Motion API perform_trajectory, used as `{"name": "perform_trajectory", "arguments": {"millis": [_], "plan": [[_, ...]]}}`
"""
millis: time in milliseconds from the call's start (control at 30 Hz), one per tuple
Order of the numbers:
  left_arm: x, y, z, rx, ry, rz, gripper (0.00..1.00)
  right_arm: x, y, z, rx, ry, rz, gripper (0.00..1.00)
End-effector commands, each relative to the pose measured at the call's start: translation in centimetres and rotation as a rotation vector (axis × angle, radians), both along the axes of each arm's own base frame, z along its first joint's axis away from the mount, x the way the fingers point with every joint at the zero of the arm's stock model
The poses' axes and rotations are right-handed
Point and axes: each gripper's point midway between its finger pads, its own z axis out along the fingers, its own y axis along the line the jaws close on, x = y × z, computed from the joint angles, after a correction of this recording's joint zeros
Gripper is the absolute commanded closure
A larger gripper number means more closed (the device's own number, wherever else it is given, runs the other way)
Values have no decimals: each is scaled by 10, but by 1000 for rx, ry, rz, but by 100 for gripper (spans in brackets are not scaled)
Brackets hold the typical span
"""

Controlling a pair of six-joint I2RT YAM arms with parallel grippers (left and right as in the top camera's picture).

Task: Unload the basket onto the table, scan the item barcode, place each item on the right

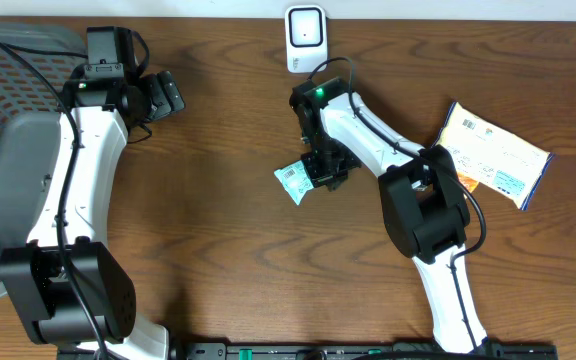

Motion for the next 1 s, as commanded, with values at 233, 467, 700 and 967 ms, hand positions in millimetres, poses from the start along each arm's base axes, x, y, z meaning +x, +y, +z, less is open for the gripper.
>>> {"name": "perform_trajectory", "arguments": {"millis": [233,467,700,967], "plan": [[3,1,12,17,-28,-8,2,30,17,95,355,-118,43,63],[3,1,12,17,-28,-8,2,49,-10,88,472,-89,-35,30],[3,1,12,17,-28,-8,2,51,0,42,552,21,-80,34],[3,1,12,17,-28,-8,2,41,12,11,537,87,-62,37]]}}
